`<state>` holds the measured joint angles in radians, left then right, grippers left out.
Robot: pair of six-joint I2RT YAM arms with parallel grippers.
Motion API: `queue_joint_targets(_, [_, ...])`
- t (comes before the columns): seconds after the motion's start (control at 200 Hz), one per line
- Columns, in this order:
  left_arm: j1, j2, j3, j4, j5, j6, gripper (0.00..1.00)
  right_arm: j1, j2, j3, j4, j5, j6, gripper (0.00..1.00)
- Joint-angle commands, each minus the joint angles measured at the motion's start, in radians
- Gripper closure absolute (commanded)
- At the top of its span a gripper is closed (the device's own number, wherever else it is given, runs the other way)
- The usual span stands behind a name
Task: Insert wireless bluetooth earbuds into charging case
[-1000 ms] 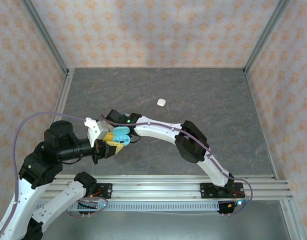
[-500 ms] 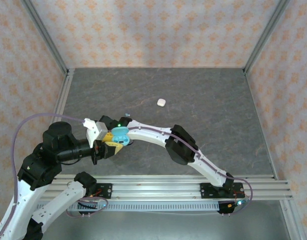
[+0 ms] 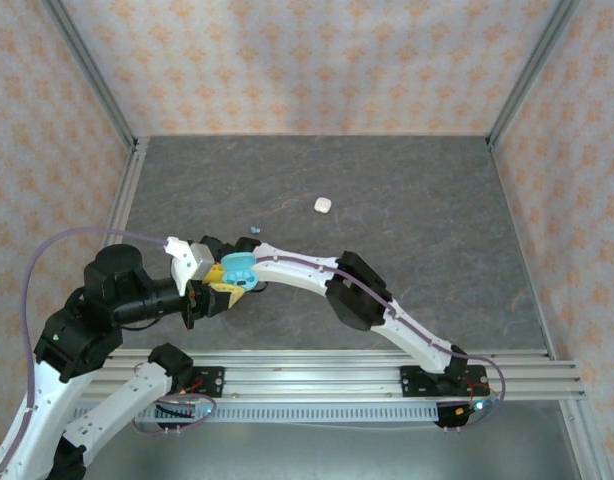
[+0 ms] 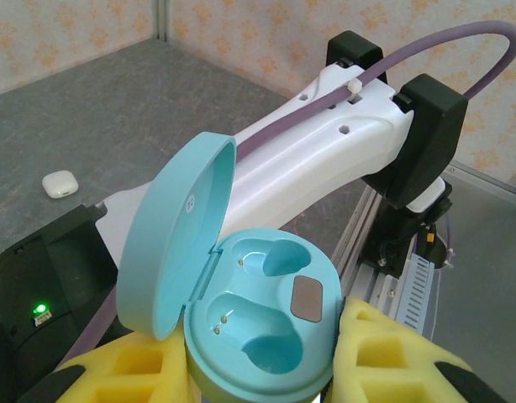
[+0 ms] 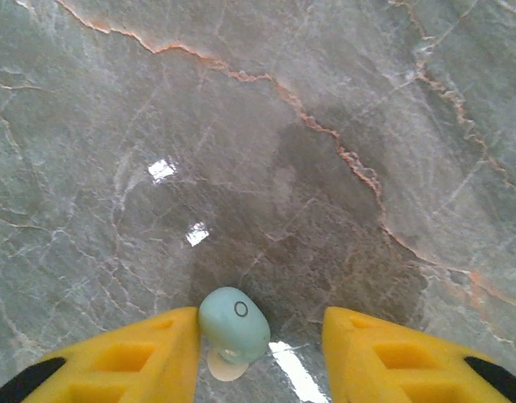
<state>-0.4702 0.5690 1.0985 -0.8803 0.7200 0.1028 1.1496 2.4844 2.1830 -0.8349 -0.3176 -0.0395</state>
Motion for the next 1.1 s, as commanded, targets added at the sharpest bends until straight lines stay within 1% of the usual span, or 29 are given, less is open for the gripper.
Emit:
queue_joint_targets(0.0, [0.008, -0.013, 0.001, -0.011, -0.016, -0.009, 0.8, 0.009, 0.039, 0.016, -0.047, 0.068, -0.003, 0.62])
queue_joint_targets(0.205, [0.007, -0.012, -0.005, 0.0, -0.016, -0.016, 0.8, 0.008, 0.008, -0.006, -0.07, 0.135, 0.028, 0.77])
queue_joint_targets(0.385, [0.008, -0.007, -0.02, 0.038, -0.007, -0.035, 0.8, -0.042, -0.073, -0.075, -0.135, 0.211, 0.119, 0.8])
queue_joint_targets(0.49, [0.008, 0.007, -0.031, 0.065, 0.003, -0.04, 0.79, -0.105, -0.172, -0.21, -0.138, 0.254, 0.202, 0.81])
queue_joint_targets(0.776, [0.008, 0.091, -0.065, 0.162, 0.049, -0.037, 0.8, -0.303, -0.503, -0.701, -0.069, 0.321, 0.405, 0.81])
queue_joint_targets(0.841, [0.007, 0.115, -0.071, 0.192, 0.063, -0.037, 0.8, -0.356, -0.551, -0.786, -0.055, 0.311, 0.44, 0.81])
queue_joint_targets(0.941, [0.007, 0.15, -0.073, 0.227, 0.074, -0.034, 0.8, -0.428, -0.592, -0.882, -0.026, 0.258, 0.475, 0.81])
queue_joint_targets(1.096, [0.007, 0.193, -0.068, 0.259, 0.085, -0.031, 0.81, -0.483, -0.6, -0.937, 0.013, 0.195, 0.511, 0.79])
